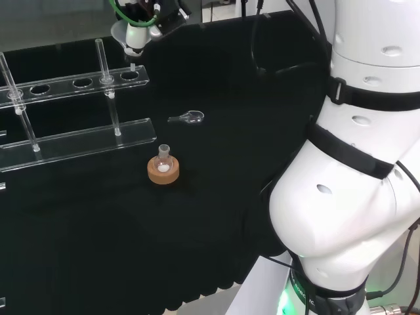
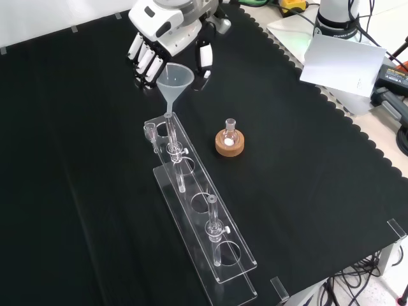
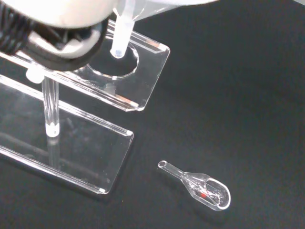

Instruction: Put the funnel back on the funnel stand.

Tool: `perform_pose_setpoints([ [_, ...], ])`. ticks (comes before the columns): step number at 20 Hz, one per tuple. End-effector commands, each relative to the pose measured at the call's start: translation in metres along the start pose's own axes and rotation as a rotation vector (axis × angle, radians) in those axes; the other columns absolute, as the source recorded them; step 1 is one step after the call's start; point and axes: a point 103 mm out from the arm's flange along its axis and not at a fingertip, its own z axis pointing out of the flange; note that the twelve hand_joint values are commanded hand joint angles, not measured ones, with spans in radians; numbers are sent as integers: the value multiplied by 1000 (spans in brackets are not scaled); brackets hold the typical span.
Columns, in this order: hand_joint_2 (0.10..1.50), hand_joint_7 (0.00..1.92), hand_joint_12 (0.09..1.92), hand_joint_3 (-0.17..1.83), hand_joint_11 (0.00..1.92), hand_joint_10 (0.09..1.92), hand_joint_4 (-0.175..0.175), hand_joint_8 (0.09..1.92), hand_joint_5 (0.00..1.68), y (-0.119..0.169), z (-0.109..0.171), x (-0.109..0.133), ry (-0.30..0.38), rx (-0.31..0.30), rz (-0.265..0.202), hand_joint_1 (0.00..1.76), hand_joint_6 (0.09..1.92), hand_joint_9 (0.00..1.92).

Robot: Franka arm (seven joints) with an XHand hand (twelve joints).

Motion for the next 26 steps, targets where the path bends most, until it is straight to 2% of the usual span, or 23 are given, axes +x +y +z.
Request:
perform_pose_setpoints([
  [1, 593, 513, 1273, 639, 591, 477, 8, 673, 623, 9, 7, -2, 8, 5, -11, 941, 641, 847],
  [16, 597, 505, 1270, 643, 594, 476, -6, 672, 587, 35, 30, 10, 20, 50, -32, 922, 630, 835],
  [26, 596, 423, 1281, 606, 572, 504, -32, 694, 451, 46, 46, 17, 30, 99, -30, 797, 543, 754],
])
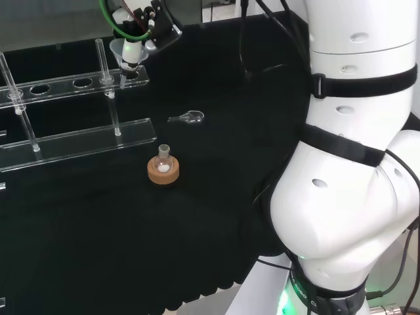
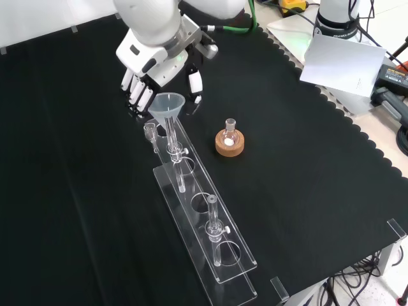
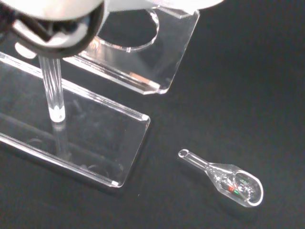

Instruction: Put the funnel back on the funnel stand.

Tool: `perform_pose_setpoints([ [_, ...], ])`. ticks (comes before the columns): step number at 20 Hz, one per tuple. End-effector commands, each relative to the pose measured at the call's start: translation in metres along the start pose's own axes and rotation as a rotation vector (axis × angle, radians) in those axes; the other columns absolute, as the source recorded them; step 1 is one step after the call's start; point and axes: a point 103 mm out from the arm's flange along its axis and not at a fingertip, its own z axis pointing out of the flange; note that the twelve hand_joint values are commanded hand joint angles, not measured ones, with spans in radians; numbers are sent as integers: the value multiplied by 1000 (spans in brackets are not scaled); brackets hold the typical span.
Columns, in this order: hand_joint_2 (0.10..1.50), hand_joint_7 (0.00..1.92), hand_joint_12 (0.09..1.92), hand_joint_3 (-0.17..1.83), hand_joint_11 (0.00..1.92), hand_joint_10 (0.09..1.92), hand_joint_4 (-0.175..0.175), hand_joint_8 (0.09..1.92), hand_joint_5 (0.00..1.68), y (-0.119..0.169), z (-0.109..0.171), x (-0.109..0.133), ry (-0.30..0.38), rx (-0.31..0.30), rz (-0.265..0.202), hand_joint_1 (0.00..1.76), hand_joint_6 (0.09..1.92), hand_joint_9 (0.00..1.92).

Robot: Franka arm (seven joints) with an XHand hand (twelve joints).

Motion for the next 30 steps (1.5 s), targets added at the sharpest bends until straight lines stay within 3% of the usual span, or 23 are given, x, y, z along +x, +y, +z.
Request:
perform_pose_setpoints([
  [1, 596, 414, 1283, 593, 569, 512, -33, 700, 449, 2, 7, 4, 6, 24, 4, 776, 535, 745],
  [5, 601, 339, 1302, 500, 542, 565, -40, 721, 415, -3, 7, 4, 29, 30, -12, 675, 461, 664],
  [9, 610, 103, 1368, 346, 454, 677, -46, 707, 299, -18, 3, 6, 46, 27, -16, 553, 220, 395],
  [11, 618, 27, 1402, 274, 403, 744, -45, 603, 234, -27, 0, 7, 47, 10, -18, 510, 108, 253],
  [14, 632, 2, 1432, 203, 346, 804, -42, 472, 186, -49, -8, 6, 48, -39, -2, 483, 87, 148],
  [22, 668, 0, 1444, 160, 330, 787, -48, 589, 207, -117, -24, -8, 72, -117, 64, 499, 87, 197],
  [30, 728, 52, 1427, 175, 361, 746, -53, 665, 277, -167, -20, -21, 136, -186, 120, 526, 87, 292],
])
